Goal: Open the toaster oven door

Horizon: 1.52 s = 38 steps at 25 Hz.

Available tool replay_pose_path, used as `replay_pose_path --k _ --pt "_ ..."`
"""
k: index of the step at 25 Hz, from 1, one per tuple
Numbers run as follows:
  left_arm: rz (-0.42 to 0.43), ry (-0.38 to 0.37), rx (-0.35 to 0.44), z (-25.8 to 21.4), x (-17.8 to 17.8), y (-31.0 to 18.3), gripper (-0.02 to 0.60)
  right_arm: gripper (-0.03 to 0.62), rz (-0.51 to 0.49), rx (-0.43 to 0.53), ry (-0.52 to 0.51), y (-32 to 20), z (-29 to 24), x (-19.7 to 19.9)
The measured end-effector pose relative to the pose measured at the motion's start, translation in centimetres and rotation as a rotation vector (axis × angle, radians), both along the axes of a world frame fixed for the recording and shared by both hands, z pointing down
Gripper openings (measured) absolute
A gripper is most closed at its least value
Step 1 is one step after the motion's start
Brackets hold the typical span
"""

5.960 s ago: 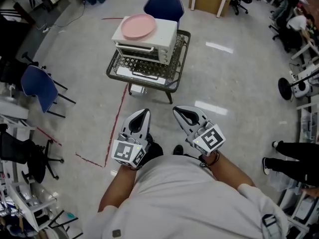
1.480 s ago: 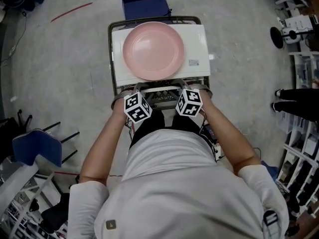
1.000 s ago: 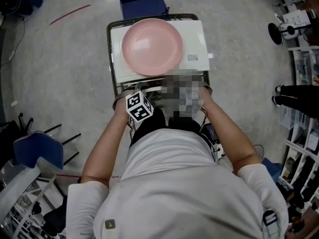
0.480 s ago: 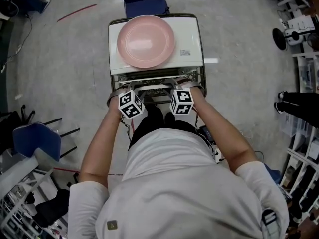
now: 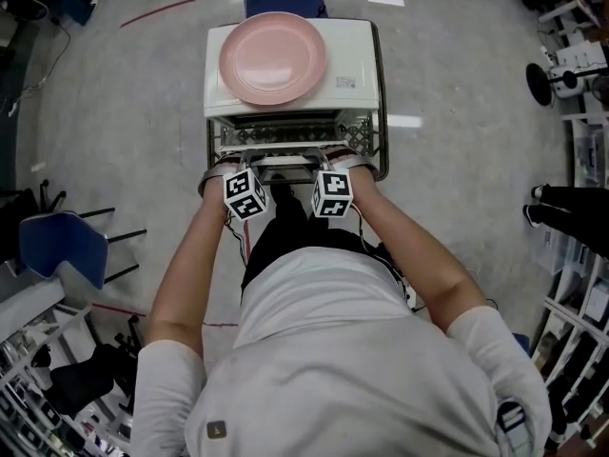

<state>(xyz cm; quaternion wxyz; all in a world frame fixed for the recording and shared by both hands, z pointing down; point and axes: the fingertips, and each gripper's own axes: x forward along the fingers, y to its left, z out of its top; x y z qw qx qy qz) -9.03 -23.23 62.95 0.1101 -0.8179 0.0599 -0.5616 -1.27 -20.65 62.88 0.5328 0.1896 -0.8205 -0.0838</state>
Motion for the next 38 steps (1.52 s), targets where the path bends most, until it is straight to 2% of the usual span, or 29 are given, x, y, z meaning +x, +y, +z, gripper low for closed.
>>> replay_pose_path --k 8,17,24,31,38 --pt "0.021 -0.034 0.102 2.0 -0.9 2.0 0.098 0.086 0.009 0.074 0.048 1.8 1.9 -0.8" --pt "0.05 -0.032 0.268 4.2 -1.3 3.4 0.094 0.086 0.027 0.175 0.085 3.4 4.1 -1.4" --pt "0.073 -0.017 0.323 5.4 -1.6 4.6 0.092 0.086 0.062 0.243 0.109 4.4 5.2 -1.6" --pt "0.052 0.004 0.389 6.8 -1.8 5.7 0.094 0.086 0.084 0.3 0.144 5.4 6.7 -1.9" --pt "0.031 0.019 0.489 8.8 -2.1 6.9 0.095 0.087 0.14 0.374 0.161 6.6 8.8 -2.1"
